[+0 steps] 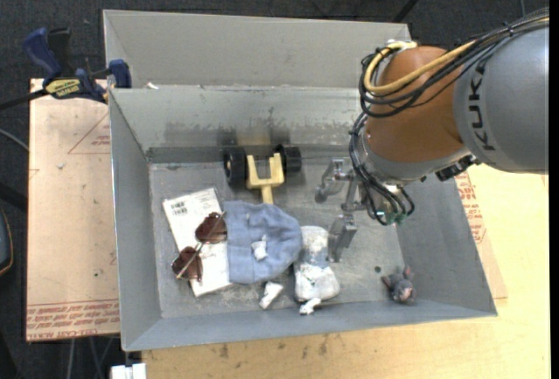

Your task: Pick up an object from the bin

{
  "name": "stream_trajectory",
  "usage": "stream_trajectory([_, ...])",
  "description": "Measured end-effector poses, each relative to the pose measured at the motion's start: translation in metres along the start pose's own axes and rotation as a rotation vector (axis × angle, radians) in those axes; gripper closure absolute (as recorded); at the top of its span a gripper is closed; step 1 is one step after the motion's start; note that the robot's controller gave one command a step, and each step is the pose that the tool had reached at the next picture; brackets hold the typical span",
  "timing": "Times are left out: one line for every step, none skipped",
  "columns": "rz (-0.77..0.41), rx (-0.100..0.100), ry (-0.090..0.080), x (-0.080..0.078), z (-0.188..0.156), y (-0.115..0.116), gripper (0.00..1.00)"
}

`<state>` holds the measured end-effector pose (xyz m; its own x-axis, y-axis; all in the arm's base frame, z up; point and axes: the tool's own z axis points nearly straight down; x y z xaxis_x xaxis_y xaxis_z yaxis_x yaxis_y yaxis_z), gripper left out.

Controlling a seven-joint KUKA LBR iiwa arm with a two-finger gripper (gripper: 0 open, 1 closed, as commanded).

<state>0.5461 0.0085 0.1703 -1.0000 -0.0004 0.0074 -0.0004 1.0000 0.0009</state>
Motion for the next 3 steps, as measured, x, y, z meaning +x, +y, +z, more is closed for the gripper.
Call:
stream_trajectory([0.000, 0.000, -0.008, -0.002, -0.004, 0.000, 0.00])
stream_trajectory([-0.052, 0.001, -0.015, 0.020, 0.031, 0.014, 0.00])
stream_trajectory([-0.315, 0.002, -0.012, 0.029, 0.068, 0.047, 0.00])
